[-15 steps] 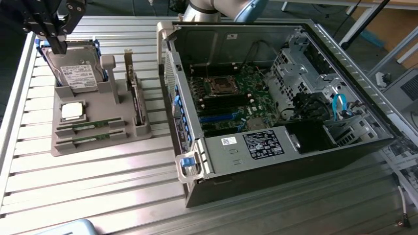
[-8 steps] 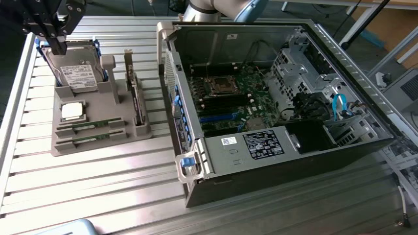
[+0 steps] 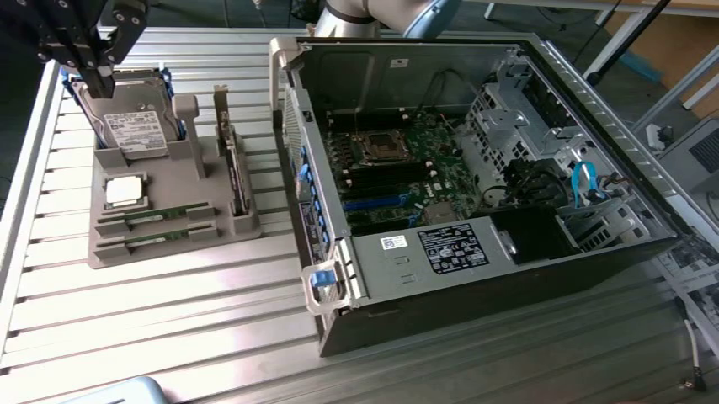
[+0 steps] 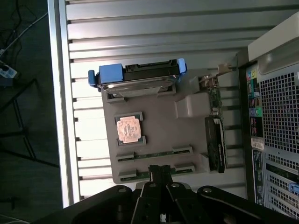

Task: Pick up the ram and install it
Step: 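Reach for the ram, then pick up the ram and move it above insertion slot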

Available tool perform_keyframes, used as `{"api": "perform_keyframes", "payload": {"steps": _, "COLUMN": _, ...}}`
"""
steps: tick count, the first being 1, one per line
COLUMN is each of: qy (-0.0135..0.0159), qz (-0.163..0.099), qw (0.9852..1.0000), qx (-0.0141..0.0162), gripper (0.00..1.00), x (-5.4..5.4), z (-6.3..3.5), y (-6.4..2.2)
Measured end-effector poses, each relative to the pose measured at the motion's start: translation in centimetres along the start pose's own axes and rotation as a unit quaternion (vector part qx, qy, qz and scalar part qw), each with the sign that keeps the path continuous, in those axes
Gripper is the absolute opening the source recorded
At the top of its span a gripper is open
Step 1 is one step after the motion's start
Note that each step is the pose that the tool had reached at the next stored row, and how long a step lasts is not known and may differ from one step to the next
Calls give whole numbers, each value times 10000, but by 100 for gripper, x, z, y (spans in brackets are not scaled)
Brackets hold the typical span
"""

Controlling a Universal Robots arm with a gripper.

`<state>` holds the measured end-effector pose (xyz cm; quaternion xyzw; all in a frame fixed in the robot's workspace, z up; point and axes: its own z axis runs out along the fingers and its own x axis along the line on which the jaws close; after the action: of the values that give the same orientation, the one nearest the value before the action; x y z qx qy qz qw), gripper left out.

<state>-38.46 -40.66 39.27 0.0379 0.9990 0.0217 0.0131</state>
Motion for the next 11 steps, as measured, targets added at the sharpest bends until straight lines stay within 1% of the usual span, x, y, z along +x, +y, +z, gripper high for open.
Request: {"api": "perform_keyframes", "payload": {"steps": 11, "qy": 0, "qz": -3, "qw": 10000, "qx": 0, "gripper": 11, "x": 0, "z": 0, "y": -2}}
